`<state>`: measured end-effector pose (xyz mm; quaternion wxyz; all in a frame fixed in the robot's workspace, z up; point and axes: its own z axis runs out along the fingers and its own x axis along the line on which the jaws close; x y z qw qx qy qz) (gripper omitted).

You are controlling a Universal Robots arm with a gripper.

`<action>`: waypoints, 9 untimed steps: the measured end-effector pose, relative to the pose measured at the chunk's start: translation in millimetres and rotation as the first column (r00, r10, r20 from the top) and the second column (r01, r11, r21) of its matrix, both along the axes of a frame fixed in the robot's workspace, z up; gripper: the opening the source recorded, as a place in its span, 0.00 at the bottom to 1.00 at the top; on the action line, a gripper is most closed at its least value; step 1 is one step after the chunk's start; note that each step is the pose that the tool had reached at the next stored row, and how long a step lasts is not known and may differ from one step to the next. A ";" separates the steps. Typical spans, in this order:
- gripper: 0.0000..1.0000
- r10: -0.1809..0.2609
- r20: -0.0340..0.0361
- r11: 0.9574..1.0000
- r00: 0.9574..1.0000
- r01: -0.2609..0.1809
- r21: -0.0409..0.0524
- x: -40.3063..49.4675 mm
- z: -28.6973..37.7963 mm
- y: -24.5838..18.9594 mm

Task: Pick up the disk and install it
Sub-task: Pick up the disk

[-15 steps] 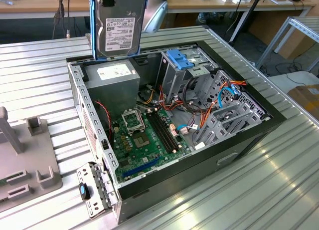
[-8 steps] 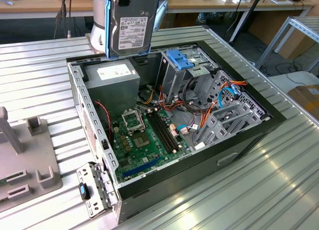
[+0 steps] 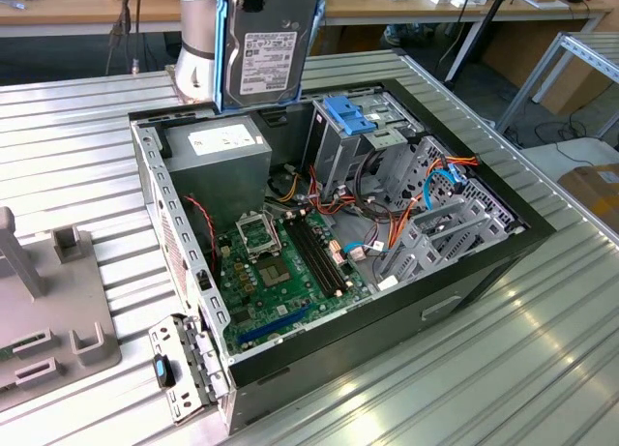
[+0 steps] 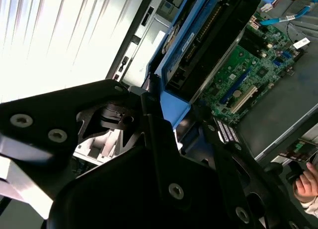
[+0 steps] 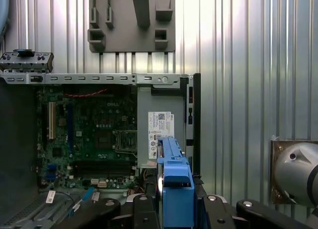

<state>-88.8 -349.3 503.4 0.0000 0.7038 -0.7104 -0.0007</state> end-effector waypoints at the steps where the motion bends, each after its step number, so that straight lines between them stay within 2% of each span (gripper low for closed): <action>1: 0.37 0.000 0.000 1.000 1.000 0.000 0.000 1.1 0.0 0.0; 9: 0.37 0.000 0.000 1.000 1.000 0.000 0.000 8.5 0.0 0.0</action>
